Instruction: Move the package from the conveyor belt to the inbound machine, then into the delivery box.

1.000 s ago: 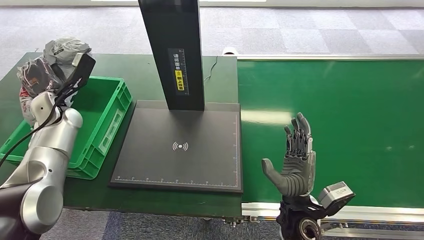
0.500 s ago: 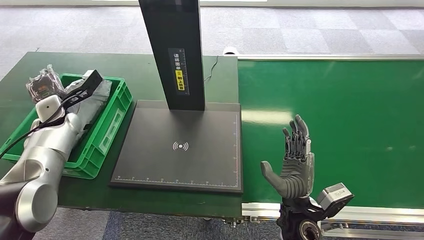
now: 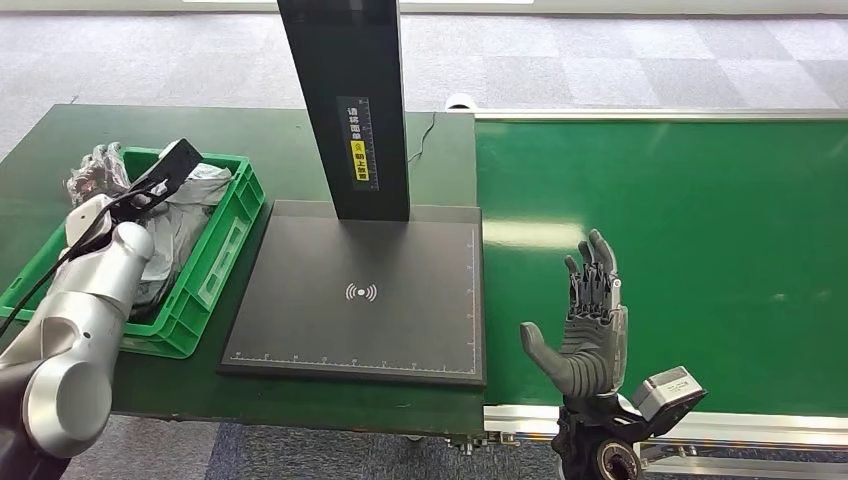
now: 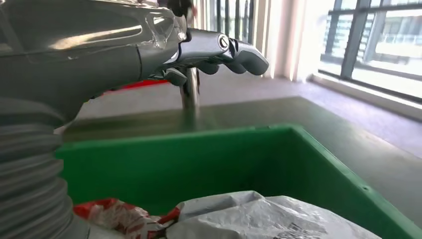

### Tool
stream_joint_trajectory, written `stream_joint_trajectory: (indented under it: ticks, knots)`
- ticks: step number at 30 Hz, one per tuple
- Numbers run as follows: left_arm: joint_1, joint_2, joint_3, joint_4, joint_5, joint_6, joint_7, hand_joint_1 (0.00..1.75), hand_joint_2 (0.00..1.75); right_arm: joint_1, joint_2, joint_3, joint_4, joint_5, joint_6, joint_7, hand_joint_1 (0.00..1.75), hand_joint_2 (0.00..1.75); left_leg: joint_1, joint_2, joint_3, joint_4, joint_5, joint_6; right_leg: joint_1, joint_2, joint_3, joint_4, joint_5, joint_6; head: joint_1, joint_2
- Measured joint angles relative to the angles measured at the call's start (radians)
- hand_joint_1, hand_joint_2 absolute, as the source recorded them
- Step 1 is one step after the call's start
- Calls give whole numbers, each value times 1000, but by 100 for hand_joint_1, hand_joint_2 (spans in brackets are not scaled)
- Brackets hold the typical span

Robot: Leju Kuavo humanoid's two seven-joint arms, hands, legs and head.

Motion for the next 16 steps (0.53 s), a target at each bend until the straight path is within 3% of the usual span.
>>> stream_joint_trajectory:
  ticks: [2, 5, 7, 9, 11, 13, 15, 16]
  knots:
    - [-9, -15, 63, -2, 143, -5, -142, 0, 175, 0, 0, -1, 0, 3, 0, -1, 0, 175, 0, 0, 0, 0, 0, 0, 0, 0, 0, 0, 0, 0, 0, 0]
    - [-29, -50, 181, -24, 388, 14, -430, 0, 175, 1, 0, -4, 0, 8, -3, -4, 0, 175, 0, 0, 0, 0, 0, 0, 0, 0, 0, 0, 0, 0, 0, 0]
    - [-47, -71, 243, -39, 462, 19, -518, 0, 175, 2, 0, -5, 0, 9, -5, -6, 0, 175, 0, 0, 0, 0, 0, 0, 0, 0, 0, 0, 0, 0, 0, 0]
    - [-57, -86, 286, -51, 492, 14, -546, 0, 175, 4, 0, -6, 0, 9, -6, -6, 0, 175, 0, 0, 0, 0, 0, 0, 0, 0, 0, 0, 0, 0, 0, 0]
    - [-56, -103, 314, -74, 562, 1, -617, 0, 87, 4, 0, -8, 0, 10, -8, -6, 0, 175, 0, 0, 0, 0, 0, 0, 0, 0, 0, 0, 0, 0, 0, 0]
    - [-39, -123, 314, -135, 696, -22, -715, 0, 87, 5, 0, -10, 1, 10, -16, -7, 0, 175, 0, 0, 0, 0, 0, 0, 0, 0, 0, 0, 0, 0, 0, 0]
    - [6, -148, 275, -253, 883, -56, -743, 0, 175, 7, 0, -12, 3, 10, -29, -8, 0, 175, 0, 0, 0, 0, 0, 0, 0, 0, 0, 0, 0, 0, 0, 0]
    - [20, -155, 262, -288, 935, -66, -740, 0, 175, 8, 0, -13, 3, 10, -32, -8, 0, 175, 0, 0, 0, 0, 0, 0, 0, 0, 0, 0, 0, 0, 0, 0]
